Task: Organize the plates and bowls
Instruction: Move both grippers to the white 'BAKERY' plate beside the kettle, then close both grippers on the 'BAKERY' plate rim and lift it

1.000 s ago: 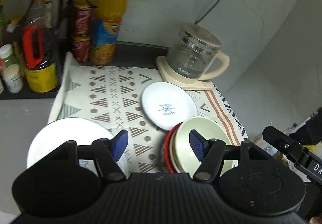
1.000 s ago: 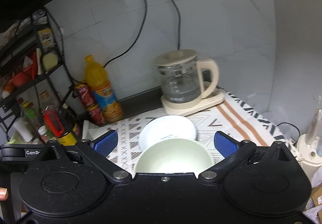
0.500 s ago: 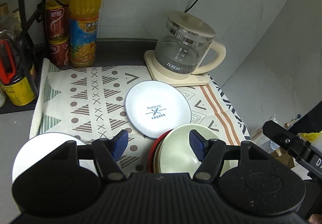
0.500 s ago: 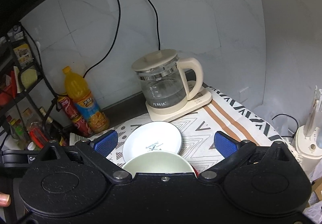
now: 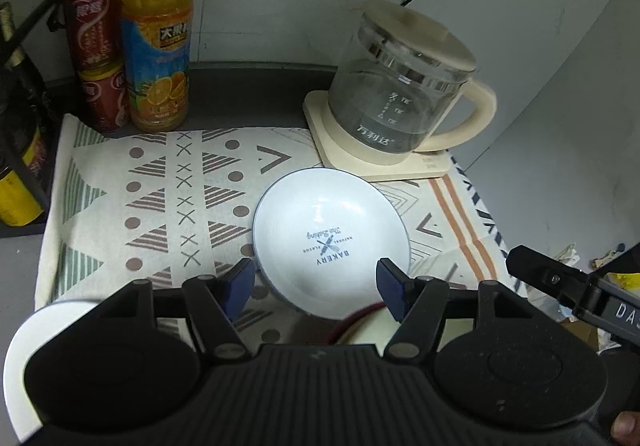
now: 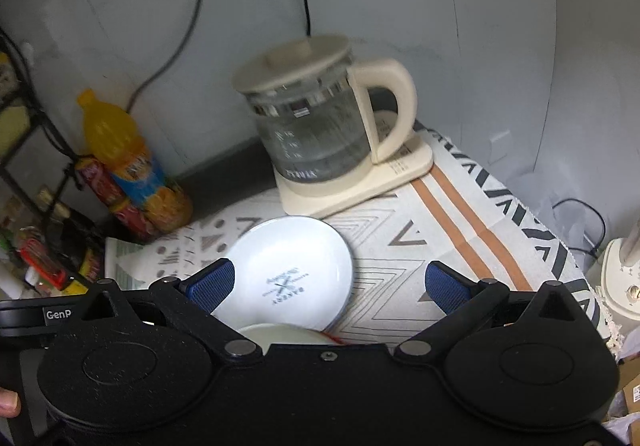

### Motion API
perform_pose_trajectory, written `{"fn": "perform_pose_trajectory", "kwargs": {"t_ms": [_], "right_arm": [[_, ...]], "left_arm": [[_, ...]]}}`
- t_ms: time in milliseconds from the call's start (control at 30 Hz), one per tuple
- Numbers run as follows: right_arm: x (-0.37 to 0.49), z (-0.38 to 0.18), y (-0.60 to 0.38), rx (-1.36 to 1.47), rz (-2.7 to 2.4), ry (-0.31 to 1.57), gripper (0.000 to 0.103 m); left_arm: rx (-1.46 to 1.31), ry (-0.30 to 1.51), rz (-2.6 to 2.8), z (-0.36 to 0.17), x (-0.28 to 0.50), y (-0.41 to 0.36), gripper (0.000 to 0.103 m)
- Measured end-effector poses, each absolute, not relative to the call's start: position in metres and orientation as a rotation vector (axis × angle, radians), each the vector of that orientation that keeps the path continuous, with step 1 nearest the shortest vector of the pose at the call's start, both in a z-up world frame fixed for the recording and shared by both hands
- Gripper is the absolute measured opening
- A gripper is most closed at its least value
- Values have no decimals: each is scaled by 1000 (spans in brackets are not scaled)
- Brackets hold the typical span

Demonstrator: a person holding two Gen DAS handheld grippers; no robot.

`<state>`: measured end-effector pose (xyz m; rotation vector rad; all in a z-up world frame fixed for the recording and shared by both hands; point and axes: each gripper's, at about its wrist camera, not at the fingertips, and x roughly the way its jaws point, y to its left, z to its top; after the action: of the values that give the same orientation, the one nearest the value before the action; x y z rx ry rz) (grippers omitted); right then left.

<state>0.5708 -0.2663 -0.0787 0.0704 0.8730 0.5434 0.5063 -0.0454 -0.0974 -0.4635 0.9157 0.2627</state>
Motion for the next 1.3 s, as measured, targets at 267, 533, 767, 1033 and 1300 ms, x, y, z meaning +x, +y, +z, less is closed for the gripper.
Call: {"fn": "perform_pose_trajectory", "kwargs": {"t_ms": [267,533,767,1033,1300], "right_arm": [[611,-112,-248,28,592,968,100],[655,-155,-229,-1,639,1120,76],[679,-186,-218,-23,664,1237,58],[690,-207,-209,-50,706,1313,39],[693,-213,-199,-77,746,1327,25]], "left_arm": [[-513,1019,274,-144,540,-26,65],[-519,1087,289,-178,562,-12,64],[-565,1123,264,-197,577,-4,60],[-580,1161,256,-213,584,-4,43],[-596,1161,256,-217,580,2,28]]}}
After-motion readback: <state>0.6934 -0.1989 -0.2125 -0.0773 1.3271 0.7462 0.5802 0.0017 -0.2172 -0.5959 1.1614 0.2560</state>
